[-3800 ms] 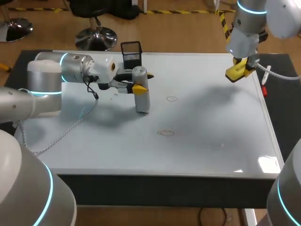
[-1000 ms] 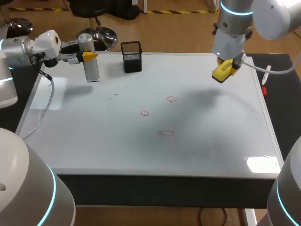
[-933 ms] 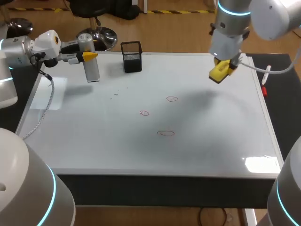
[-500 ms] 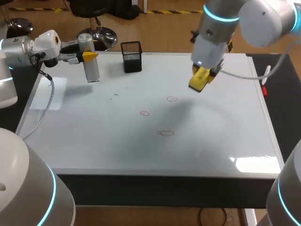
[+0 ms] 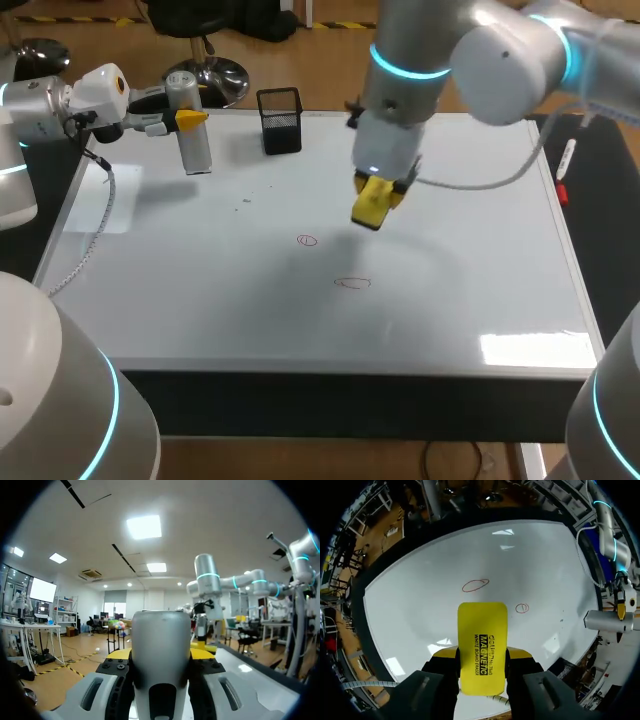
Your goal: Pick up the inspection probe, press it on each red-marked spot on the whiteboard one by one, put down the probe, pick up the eraser, and wipe off all the red marks.
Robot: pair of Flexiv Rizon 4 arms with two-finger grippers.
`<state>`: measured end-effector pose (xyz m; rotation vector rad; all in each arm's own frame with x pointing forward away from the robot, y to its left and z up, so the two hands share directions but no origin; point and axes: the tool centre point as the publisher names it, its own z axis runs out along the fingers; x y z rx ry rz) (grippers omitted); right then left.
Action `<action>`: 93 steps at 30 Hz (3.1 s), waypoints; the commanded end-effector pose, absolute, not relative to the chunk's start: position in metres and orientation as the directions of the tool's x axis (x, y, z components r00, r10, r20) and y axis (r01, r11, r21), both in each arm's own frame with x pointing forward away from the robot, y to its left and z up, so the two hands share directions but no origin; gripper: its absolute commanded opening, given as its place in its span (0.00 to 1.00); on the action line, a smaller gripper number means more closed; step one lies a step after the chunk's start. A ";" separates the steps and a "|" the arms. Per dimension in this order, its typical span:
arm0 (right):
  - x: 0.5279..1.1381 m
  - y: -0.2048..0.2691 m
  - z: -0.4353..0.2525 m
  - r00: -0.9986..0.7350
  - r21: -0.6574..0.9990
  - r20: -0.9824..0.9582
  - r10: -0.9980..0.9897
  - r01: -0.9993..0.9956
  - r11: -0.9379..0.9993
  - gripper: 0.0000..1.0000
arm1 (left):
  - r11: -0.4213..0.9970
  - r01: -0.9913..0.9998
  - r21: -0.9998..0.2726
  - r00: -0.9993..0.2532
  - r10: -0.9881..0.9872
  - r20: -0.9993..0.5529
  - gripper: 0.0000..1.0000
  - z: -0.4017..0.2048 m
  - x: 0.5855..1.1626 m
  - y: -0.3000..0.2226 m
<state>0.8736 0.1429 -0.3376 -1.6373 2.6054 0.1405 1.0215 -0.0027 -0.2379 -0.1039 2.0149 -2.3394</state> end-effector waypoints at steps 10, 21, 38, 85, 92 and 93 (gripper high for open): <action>0.855 0.210 -0.376 -0.363 0.016 -0.124 -0.924 -0.931 0.364 0.00 | -0.146 -0.003 -0.989 -0.996 -0.088 0.016 0.00 -0.236 1.020 -0.004; 0.868 0.237 -0.398 -0.246 0.009 -0.185 -0.951 -0.968 0.249 0.00 | -0.146 -0.003 -0.989 -0.996 -0.088 0.016 0.00 -0.236 1.020 -0.004; 0.891 0.264 -0.413 -0.127 0.105 -0.120 -0.985 -0.988 0.114 0.00 | -0.146 -0.003 -0.989 -0.996 -0.088 0.016 0.00 -0.236 1.020 -0.004; 0.870 0.236 -0.449 -0.241 0.145 -0.025 -0.970 -0.961 0.235 0.00 | -0.146 -0.003 -0.989 -0.996 -0.088 0.016 0.00 -0.236 1.020 -0.004; 0.868 0.221 -0.451 -0.261 0.144 -0.012 -0.965 -0.956 0.257 0.00 | -0.146 -0.003 -0.989 -0.996 -0.088 0.016 0.00 -0.236 1.020 -0.004; 0.868 0.219 -0.451 -0.263 0.145 -0.011 -0.965 -0.955 0.258 0.00 | -0.146 -0.003 -0.989 -0.996 -0.088 0.016 0.00 -0.236 1.020 -0.004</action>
